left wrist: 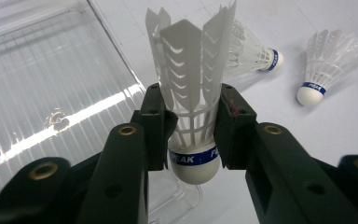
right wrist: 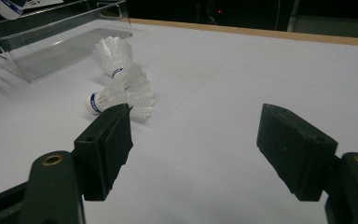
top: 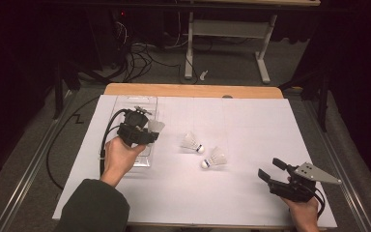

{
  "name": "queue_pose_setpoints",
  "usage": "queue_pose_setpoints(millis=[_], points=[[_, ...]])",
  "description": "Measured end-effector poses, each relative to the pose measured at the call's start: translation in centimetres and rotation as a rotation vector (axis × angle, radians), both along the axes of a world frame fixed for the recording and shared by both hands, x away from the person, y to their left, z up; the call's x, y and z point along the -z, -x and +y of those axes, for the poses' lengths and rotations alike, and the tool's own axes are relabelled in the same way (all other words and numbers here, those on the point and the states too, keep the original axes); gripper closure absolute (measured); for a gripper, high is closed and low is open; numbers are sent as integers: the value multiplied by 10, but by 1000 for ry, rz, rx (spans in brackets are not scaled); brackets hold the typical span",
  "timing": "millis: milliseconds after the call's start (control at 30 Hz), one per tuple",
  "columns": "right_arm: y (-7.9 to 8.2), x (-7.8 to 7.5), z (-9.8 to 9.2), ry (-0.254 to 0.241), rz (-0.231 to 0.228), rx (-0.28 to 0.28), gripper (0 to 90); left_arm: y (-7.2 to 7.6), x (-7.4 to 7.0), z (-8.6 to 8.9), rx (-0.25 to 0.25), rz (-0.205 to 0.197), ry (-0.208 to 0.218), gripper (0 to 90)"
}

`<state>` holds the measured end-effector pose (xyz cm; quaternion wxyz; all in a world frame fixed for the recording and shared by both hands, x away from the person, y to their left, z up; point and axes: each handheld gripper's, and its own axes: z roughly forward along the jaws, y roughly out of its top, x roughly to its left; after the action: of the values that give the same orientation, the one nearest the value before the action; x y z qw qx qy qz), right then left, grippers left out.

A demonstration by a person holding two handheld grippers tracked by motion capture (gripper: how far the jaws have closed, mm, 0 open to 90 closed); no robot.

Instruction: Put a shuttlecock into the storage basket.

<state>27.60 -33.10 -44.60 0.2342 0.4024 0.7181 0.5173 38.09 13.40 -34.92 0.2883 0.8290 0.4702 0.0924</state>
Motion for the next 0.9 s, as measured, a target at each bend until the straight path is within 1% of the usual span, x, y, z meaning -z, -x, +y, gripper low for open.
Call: queue_pose_setpoints(millis=[133,567,667,900], points=[[1,0,0,0,-2,1,269,-4,-1,2,-12,-7,-6,682],[0,0,0,-2,-2,0,269,-20,-4,8,-44,-9,-28,682],[0,0,0,-2,-3,-1,269,-22,-3,8,-46,-11,-28,682],[0,0,0,1,0,-1,269,-31,0,16,-75,0,-25,682]])
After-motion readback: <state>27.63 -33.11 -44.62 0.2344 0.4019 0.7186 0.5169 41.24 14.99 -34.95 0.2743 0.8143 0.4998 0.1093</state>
